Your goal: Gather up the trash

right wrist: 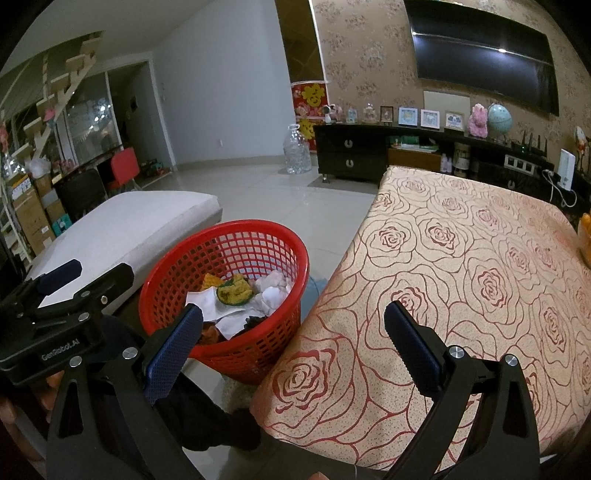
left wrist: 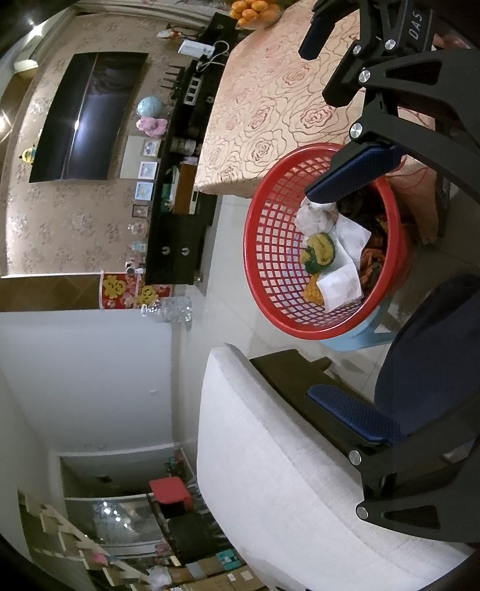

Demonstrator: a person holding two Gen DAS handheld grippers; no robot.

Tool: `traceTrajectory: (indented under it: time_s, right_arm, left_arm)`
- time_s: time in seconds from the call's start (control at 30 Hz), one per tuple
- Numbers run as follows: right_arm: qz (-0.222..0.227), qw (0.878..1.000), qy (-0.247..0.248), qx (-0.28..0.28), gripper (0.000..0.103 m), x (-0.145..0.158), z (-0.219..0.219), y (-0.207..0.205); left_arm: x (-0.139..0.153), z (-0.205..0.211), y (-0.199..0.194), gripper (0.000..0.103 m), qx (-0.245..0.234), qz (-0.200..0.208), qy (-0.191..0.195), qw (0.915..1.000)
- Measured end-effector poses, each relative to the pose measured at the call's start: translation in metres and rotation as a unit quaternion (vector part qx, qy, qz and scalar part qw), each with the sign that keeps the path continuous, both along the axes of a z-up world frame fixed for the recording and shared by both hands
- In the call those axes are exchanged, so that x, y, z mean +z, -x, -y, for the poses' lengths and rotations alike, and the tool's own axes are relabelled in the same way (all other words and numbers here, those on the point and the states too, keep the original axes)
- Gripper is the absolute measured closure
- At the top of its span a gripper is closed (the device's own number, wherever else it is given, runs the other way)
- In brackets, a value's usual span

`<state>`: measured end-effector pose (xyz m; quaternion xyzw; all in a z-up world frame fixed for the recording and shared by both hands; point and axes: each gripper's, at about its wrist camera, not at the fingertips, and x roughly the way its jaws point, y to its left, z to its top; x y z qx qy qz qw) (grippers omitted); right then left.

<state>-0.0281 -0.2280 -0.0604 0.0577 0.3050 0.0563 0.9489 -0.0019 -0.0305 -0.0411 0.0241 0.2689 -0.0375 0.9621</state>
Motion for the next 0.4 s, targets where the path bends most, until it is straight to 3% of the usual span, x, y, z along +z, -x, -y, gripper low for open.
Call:
traceTrajectory:
  time_s: [0.23, 0.4]
  right_arm:
    - [-0.008, 1.0, -0.013, -0.009, 0.007, -0.001, 0.017, -0.003]
    - [-0.006, 0.997, -0.029, -0.072, 0.007, 0.006, 0.087, -0.002]
  left_arm:
    - [0.002, 0.005, 0.001, 0.008, -0.015, 0.006, 0.016, 0.9997]
    - [-0.002, 0.014, -0.001, 0.008, -0.035, 0.0, 0.022, 0.9991]
